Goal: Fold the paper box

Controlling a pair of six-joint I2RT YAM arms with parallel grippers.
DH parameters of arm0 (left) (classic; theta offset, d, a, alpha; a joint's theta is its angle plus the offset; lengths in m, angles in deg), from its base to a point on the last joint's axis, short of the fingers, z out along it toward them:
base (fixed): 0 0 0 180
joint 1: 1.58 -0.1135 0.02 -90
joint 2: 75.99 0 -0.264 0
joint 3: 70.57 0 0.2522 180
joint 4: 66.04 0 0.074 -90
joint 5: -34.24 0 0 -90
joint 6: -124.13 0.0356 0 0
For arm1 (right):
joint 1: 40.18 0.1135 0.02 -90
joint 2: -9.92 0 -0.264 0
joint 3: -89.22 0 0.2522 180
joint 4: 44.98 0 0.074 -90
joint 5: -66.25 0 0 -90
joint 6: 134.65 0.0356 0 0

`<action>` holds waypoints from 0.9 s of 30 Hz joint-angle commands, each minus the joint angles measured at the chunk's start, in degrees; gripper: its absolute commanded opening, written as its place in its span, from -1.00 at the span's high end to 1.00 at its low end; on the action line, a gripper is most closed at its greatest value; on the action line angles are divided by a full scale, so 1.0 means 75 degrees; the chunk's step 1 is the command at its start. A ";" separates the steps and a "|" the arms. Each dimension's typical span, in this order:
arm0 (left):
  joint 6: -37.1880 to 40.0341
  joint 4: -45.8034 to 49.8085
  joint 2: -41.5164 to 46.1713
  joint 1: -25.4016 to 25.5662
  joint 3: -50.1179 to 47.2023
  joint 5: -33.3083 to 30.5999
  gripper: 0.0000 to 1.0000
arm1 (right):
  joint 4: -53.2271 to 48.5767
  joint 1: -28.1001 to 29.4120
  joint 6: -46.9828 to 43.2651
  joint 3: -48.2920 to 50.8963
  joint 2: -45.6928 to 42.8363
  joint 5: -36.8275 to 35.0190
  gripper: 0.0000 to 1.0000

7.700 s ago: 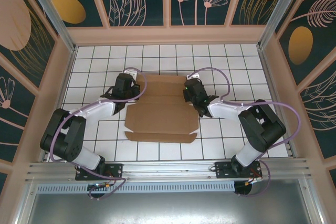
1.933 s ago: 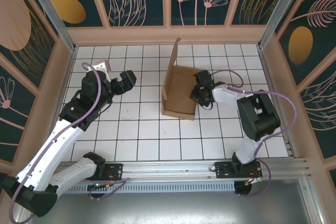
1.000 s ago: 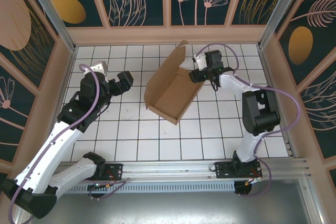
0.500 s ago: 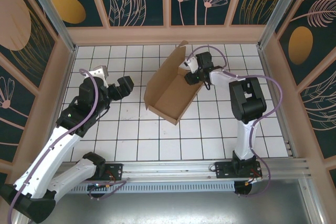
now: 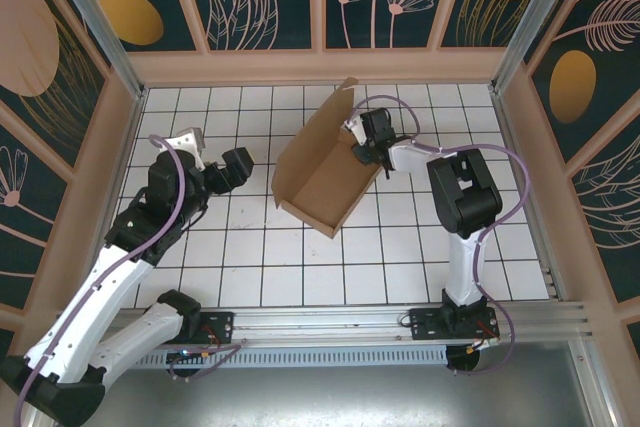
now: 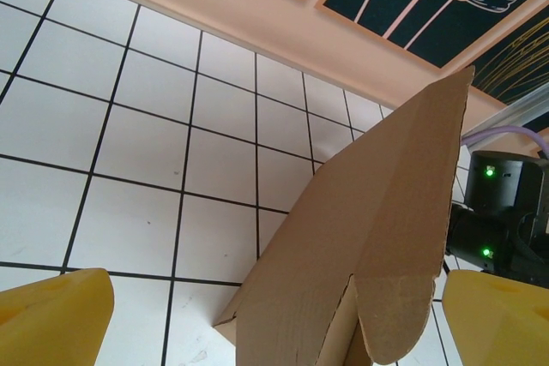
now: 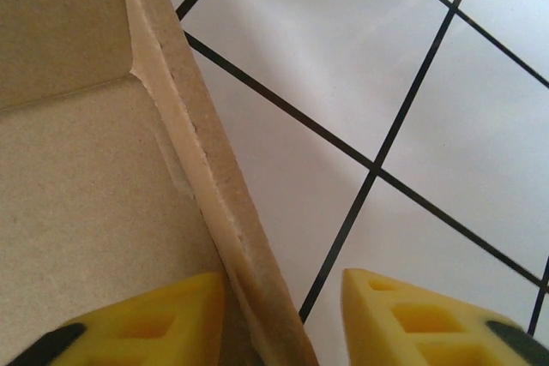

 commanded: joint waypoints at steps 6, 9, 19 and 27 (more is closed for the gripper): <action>0.0079 0.0169 0.0449 -0.0047 -0.0129 0.0239 -0.96 | -0.0658 0.0124 0.0123 -0.0044 0.0584 -0.0043 -0.16; 0.0101 0.0277 0.0558 -0.0044 -0.0086 0.0244 -0.96 | -0.0999 0.0173 0.0220 -0.0363 0.0915 -0.0247 0.04; -0.0079 0.0267 0.0644 -0.0046 -0.0131 0.0129 -0.95 | -0.1781 0.0541 0.1088 -0.0057 0.0706 -0.2233 0.67; -0.0281 0.0044 0.0529 -0.0047 -0.0196 0.0217 -0.95 | -0.2422 0.0839 0.2526 0.0580 -0.0115 -0.2846 0.50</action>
